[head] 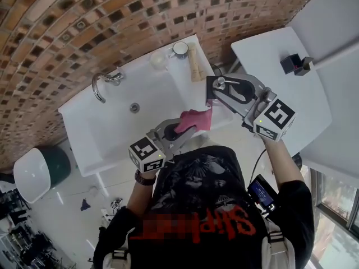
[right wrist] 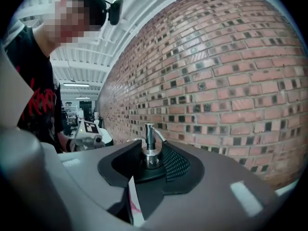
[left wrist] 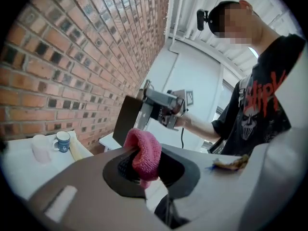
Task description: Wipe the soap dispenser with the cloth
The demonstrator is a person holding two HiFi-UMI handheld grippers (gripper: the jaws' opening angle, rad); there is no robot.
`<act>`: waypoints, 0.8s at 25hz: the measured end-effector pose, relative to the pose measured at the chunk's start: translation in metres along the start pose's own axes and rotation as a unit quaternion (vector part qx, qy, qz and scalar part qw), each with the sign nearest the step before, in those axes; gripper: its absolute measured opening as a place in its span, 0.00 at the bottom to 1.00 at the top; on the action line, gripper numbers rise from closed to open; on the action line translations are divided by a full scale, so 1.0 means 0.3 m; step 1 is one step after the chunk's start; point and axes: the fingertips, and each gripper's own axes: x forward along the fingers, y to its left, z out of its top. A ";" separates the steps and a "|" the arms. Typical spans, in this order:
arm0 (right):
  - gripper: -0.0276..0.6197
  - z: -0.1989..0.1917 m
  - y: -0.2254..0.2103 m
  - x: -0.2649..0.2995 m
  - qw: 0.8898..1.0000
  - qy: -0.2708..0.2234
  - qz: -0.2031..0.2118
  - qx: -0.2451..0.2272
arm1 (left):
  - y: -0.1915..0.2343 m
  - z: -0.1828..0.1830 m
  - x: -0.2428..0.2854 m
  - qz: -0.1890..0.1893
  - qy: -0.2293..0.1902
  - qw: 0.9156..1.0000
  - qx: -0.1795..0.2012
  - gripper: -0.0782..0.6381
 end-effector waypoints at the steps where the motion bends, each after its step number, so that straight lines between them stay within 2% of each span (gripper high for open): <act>1: 0.25 -0.065 -0.026 0.023 1.000 0.015 -0.002 0.007 | 0.006 0.002 -0.012 0.006 -0.005 1.000 -0.005 0.17; 6: 0.25 -0.435 -0.134 0.181 0.995 0.084 0.000 0.055 | 0.023 -0.029 -0.074 0.069 -0.013 0.997 -0.020 0.17; 12: 0.25 -0.791 -0.172 0.391 0.985 0.170 0.028 0.031 | 0.044 -0.074 -0.153 0.142 -0.037 0.988 -0.047 0.17; 15: 0.25 -0.878 -0.176 0.430 0.982 0.182 0.042 0.021 | 0.052 -0.117 -0.163 0.159 -0.037 0.985 -0.057 0.17; 20: 0.25 -0.936 -0.150 0.480 0.978 0.198 0.056 -0.008 | 0.076 -0.163 -0.184 0.168 -0.039 0.983 -0.061 0.17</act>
